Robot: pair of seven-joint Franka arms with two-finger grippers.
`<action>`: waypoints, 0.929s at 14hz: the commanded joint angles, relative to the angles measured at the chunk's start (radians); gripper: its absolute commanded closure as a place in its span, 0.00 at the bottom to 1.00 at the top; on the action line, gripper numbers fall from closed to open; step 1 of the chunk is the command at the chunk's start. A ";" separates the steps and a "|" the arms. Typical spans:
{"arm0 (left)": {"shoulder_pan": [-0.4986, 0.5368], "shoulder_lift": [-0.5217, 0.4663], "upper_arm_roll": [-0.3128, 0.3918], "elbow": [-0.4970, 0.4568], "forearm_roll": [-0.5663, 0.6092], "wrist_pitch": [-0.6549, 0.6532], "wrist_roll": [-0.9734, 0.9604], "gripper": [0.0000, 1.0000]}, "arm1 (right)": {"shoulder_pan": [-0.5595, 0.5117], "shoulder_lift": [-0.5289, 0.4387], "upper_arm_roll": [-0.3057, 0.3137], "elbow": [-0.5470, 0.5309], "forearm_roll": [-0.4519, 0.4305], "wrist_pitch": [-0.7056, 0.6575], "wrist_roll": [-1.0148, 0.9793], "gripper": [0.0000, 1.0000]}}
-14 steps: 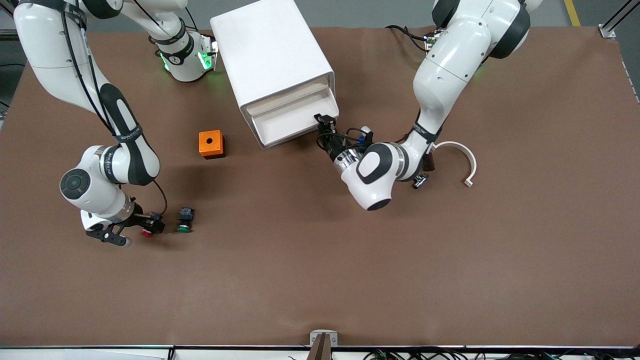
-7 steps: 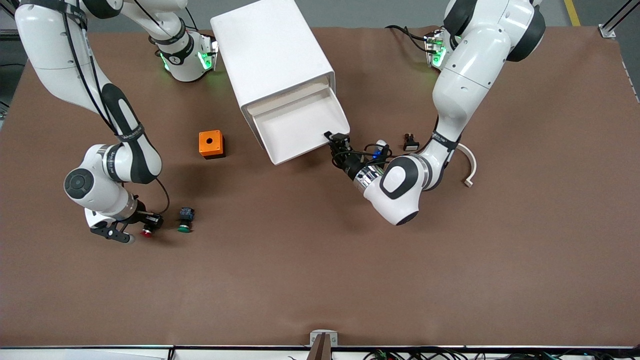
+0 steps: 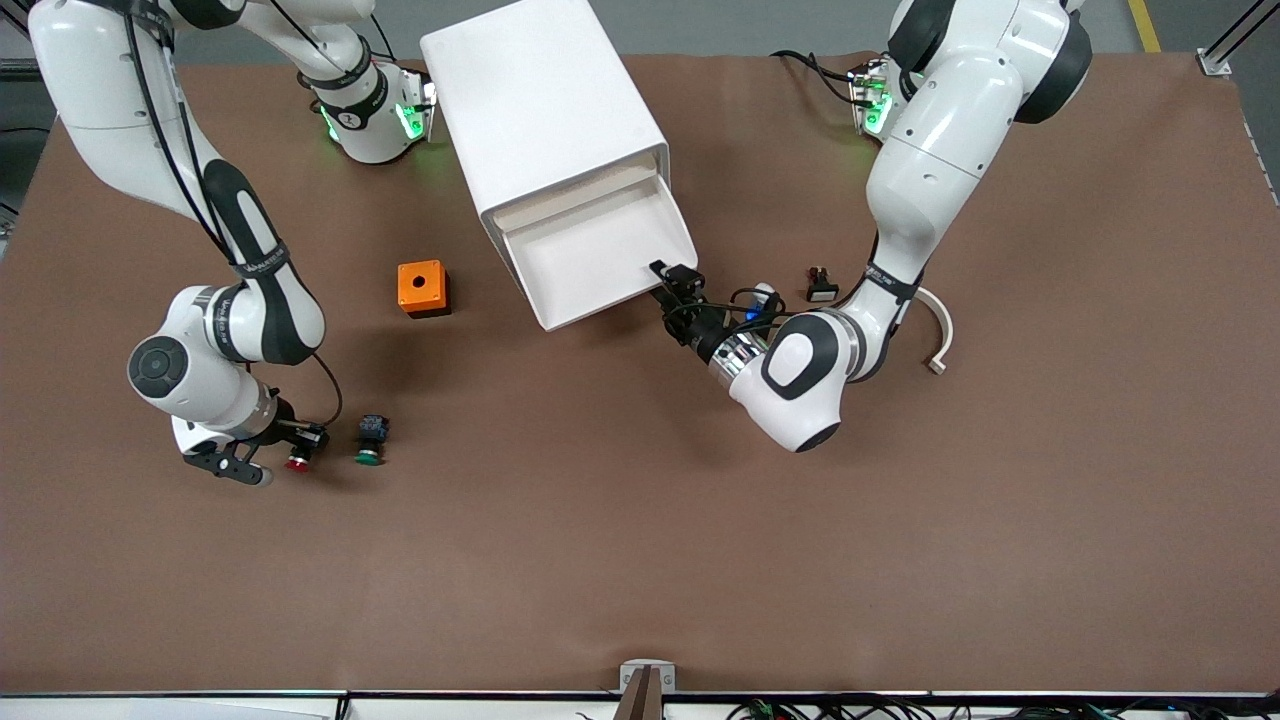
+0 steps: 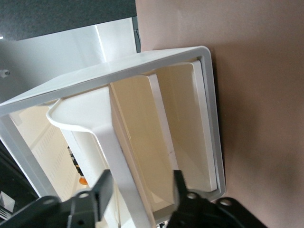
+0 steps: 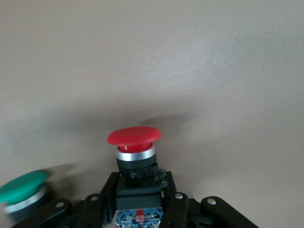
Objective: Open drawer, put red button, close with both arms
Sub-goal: 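Carry the red button with the right gripper over the open drawer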
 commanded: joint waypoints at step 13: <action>0.030 -0.040 0.038 0.173 0.128 -0.027 0.602 0.00 | 0.469 -0.385 0.009 0.021 0.099 -0.478 0.889 1.00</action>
